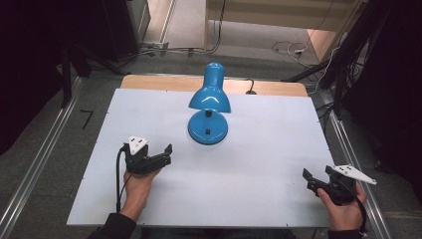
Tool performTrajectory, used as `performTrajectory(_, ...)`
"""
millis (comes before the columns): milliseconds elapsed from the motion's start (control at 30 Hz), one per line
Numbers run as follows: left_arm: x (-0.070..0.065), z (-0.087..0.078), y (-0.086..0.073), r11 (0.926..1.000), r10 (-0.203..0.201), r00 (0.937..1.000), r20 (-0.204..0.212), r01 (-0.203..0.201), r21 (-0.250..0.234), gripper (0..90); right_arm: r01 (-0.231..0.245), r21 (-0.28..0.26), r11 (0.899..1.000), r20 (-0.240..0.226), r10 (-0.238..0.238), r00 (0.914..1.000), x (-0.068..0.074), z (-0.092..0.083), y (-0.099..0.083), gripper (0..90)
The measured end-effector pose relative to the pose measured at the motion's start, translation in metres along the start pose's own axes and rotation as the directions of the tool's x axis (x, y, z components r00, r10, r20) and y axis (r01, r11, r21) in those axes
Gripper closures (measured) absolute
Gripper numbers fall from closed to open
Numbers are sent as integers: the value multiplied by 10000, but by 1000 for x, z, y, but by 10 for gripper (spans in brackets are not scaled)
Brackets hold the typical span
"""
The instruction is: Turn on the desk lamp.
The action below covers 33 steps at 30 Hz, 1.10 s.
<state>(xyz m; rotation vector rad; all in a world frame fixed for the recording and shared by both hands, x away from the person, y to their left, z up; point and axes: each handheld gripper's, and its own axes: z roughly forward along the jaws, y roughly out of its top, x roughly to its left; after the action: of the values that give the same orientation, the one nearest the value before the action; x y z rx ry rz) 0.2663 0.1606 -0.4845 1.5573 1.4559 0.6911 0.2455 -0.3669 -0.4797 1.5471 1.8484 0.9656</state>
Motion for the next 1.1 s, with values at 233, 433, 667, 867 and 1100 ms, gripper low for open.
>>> performTrajectory(233,-5,6,2,10000,15,9999,118,-15,2,93,-6,-6,10000,-33,6,10000,0,0,0,150)
performTrajectory(433,-7,9,4,10000,37,9999,135,-37,36,94,-10,16,10000,-39,10,10000,0,0,0,150)
performTrajectory(667,-11,13,6,10000,66,9997,228,-67,55,95,25,20,10000,-71,-24,10000,0,0,0,149)
performTrajectory(867,-15,18,8,9999,82,9996,273,-84,60,102,23,26,10000,-75,-23,10000,0,0,0,149)
performTrajectory(1100,-17,21,10,10000,48,9996,288,-50,57,107,19,30,10000,-64,-19,10000,-1,1,0,147)
